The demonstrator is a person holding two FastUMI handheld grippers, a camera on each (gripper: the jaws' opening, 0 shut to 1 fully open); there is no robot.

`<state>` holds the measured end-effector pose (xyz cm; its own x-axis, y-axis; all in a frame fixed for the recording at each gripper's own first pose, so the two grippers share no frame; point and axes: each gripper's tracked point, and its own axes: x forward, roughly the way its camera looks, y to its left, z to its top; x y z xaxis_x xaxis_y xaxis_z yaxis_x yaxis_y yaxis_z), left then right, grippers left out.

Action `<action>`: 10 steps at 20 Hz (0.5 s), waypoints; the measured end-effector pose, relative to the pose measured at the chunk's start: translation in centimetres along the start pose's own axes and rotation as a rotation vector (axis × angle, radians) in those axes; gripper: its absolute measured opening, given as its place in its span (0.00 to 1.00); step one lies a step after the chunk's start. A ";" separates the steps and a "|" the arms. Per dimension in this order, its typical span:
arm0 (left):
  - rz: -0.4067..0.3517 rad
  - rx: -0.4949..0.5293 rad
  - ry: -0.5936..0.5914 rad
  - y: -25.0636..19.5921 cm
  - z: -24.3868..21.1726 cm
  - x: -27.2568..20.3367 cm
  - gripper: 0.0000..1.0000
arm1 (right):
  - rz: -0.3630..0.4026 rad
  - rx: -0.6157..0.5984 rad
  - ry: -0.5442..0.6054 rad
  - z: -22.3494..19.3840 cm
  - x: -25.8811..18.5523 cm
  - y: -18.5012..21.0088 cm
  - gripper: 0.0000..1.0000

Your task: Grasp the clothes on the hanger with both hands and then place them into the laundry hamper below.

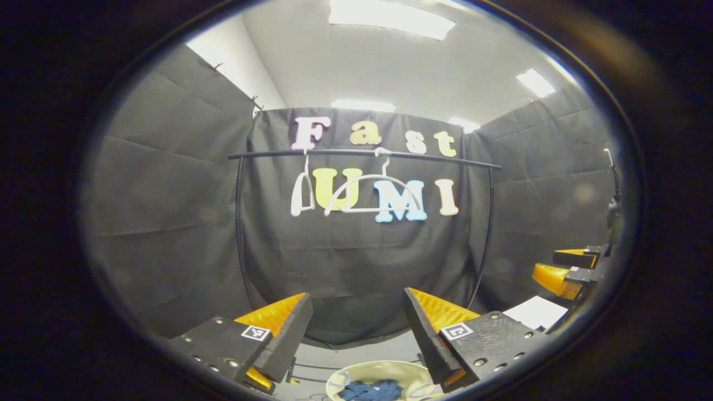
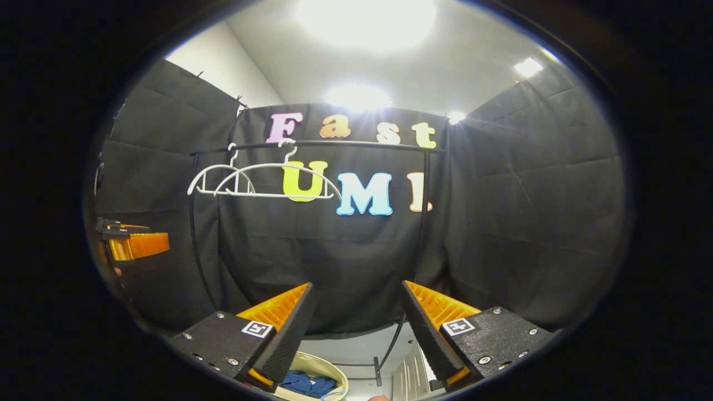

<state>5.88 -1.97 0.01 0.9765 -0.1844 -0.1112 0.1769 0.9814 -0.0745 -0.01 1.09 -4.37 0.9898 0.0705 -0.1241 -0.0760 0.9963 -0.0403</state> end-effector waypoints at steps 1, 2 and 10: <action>0.014 0.009 -0.009 -0.3 0.4 -0.5 0.94 | -0.003 0.004 -0.011 0.5 -0.8 -0.3 0.94; 0.027 0.014 -0.016 -0.5 0.7 -1.2 0.94 | -0.008 0.008 -0.025 1.0 -1.4 -0.7 0.94; 0.107 0.018 -0.052 0.1 2.0 -4.2 0.94 | -0.024 0.022 -0.066 1.6 -5.2 -2.4 0.93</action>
<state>2.10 -0.96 2.49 0.9950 -0.0756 -0.0656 0.0725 0.9962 -0.0472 -4.81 -1.60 -2.03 0.9972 0.0488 -0.0574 -0.0501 0.9985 -0.0205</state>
